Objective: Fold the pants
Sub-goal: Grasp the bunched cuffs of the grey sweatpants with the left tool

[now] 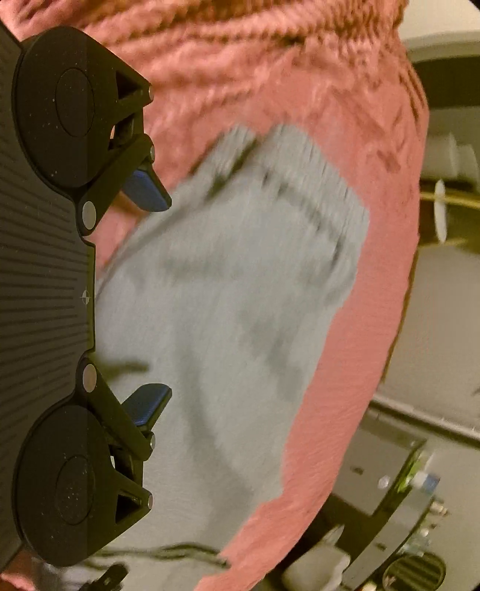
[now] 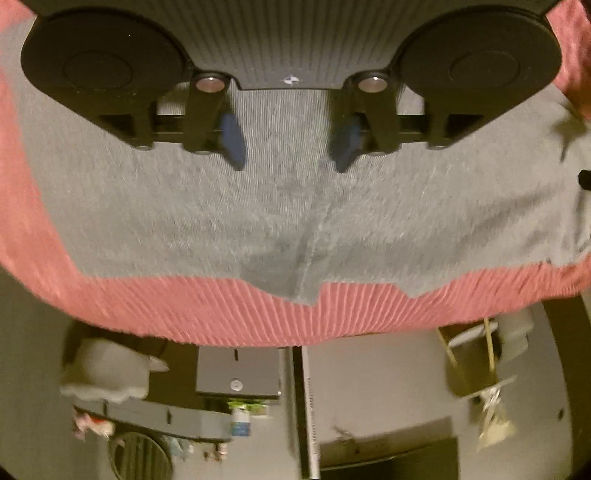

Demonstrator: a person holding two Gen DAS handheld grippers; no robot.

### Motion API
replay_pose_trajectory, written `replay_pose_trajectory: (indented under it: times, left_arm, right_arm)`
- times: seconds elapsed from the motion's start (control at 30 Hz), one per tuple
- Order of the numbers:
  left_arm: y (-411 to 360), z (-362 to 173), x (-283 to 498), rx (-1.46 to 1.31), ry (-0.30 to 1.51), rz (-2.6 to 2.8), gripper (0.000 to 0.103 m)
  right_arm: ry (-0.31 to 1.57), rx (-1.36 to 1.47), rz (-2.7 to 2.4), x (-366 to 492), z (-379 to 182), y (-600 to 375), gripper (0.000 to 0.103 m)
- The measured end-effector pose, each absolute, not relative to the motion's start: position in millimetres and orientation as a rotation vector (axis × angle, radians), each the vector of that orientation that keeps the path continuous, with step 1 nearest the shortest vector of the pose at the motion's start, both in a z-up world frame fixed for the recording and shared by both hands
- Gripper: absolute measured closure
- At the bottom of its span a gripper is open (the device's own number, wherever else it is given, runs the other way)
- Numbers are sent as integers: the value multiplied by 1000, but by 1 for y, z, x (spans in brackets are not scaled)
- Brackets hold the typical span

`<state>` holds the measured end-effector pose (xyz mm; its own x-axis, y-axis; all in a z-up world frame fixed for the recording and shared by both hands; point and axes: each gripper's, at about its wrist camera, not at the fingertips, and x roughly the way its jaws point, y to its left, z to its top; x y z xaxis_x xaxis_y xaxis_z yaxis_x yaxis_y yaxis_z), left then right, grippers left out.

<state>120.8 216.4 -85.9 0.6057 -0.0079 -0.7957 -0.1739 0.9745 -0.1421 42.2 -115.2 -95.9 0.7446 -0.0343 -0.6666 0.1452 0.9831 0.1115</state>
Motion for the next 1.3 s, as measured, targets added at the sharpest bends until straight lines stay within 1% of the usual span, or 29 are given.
replay_pose_trajectory:
  times: [0.07,0.13,0.23,0.3,0.4,0.53,0.7,0.73,0.8,0.87,1.03,1.3]
  left_arm:
    - [235,-86,122,-208,913,92,1]
    - [251,-90,124,-225,921,80,1]
    - [273,-103,130,-271,955,97,1]
    - [286,-112,129,-340,956,97,1]
    - [306,-123,129,-502,953,79,1]
    - [304,-126,134,-464,946,95,1]
    - [295,-129,145,-421,949,93,1]
    - [294,-130,148,-417,953,99,1]
    - [296,-132,151,-409,961,105,1]
    - [296,-132,152,-397,962,111,1]
    - [294,-132,156,-388,961,109,1]
    - [306,-133,155,-476,924,80,1]
  right_arm:
    - [716,161,-102,42,-97,-115,39]
    - [714,154,-106,41,-99,-114,32]
    - [716,131,-94,42,-101,-109,24]
    - [717,101,-84,42,-103,-105,22]
    - [717,104,-75,42,-103,-106,19]
    - [709,109,-74,41,-102,-107,18]
    - [620,94,-188,34,-93,-113,18]
    - [627,87,-204,35,-94,-114,18]
    - [698,71,-201,41,-103,-115,18]
    - [704,84,-201,42,-109,-114,15]
    - [712,119,-212,45,-112,-120,4]
    - [712,124,-232,47,-115,-119,0]
